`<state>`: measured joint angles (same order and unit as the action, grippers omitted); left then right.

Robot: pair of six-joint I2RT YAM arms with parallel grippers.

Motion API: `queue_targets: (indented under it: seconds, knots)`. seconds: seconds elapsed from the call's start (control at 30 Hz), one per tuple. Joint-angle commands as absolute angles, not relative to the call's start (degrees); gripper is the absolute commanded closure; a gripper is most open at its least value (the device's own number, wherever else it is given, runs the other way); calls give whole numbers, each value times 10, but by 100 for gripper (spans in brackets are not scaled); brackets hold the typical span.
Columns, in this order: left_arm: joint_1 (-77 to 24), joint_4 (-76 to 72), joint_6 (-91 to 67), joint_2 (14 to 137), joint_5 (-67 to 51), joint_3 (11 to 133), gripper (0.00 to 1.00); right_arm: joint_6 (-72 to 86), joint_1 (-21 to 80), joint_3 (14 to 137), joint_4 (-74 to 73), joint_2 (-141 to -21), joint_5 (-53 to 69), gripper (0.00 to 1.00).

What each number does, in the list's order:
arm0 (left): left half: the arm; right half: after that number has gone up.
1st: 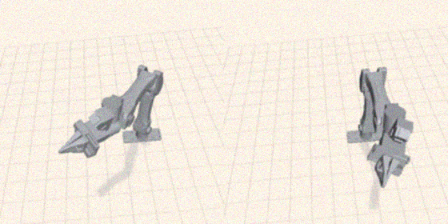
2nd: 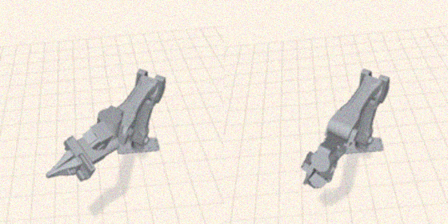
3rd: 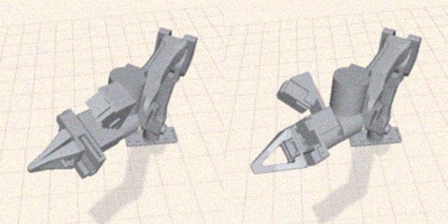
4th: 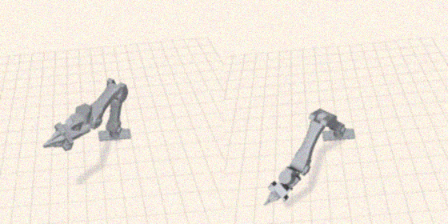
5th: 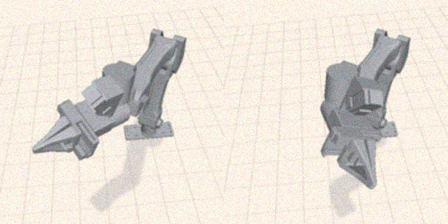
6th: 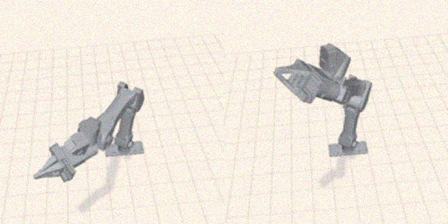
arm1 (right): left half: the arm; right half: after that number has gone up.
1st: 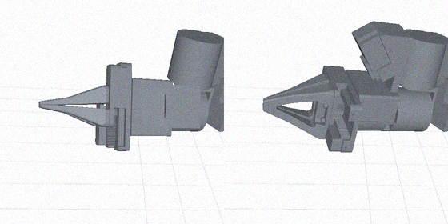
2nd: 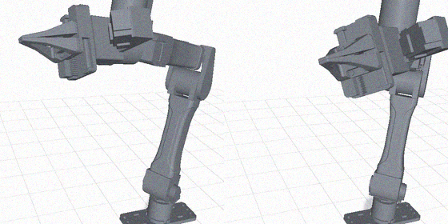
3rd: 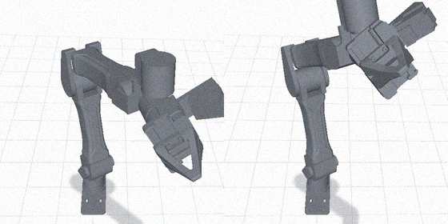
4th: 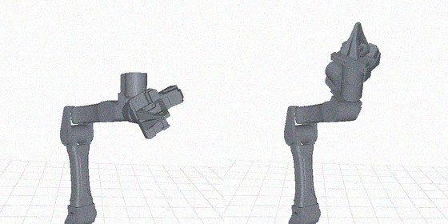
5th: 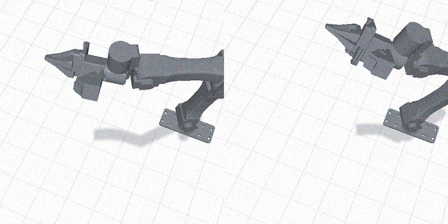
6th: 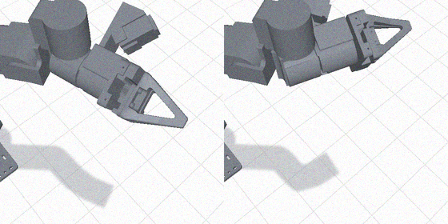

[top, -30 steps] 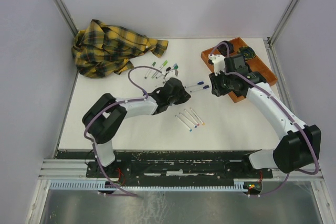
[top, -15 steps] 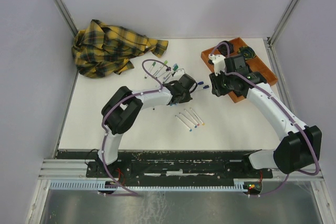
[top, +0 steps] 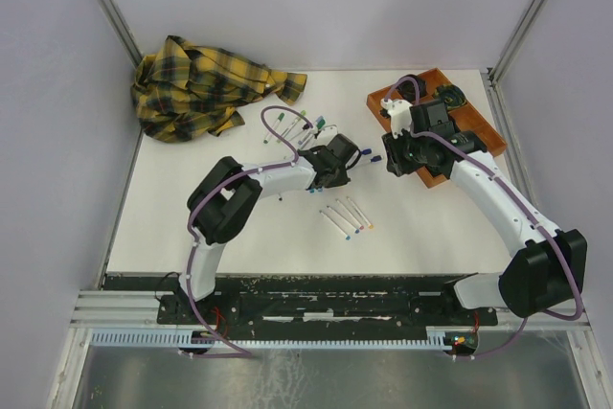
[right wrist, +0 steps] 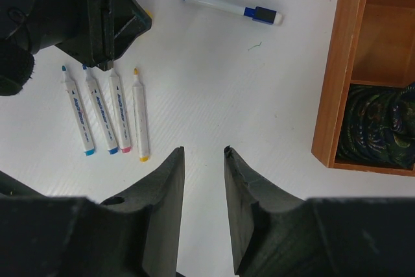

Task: Open the pen caps
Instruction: Place the pen cap at the center of the board.

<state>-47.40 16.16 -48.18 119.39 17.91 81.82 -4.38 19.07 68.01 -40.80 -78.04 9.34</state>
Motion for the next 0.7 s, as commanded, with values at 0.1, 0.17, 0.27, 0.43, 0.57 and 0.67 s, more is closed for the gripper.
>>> queue_targets:
  seconds: [0.1,0.17,0.27,0.43,0.57,0.67]
  knots:
    - [-478,167,-457,1196,178,849,71,-41,189,679,-389,-769,92,62]
    - [-477,167,-456,1190,176,850,71,-40,189,679,-390,-768,93,62]
    - [-477,164,-451,1168,179,846,71,-41,188,679,-389,-767,95,62]
    - [-477,144,-439,1109,188,813,70,-41,188,678,-389,-764,100,62]
    - [-477,110,-425,1045,203,755,70,-41,188,678,-389,-762,101,62]
    - [-477,48,-407,981,205,679,70,-42,187,678,-389,-761,104,62]
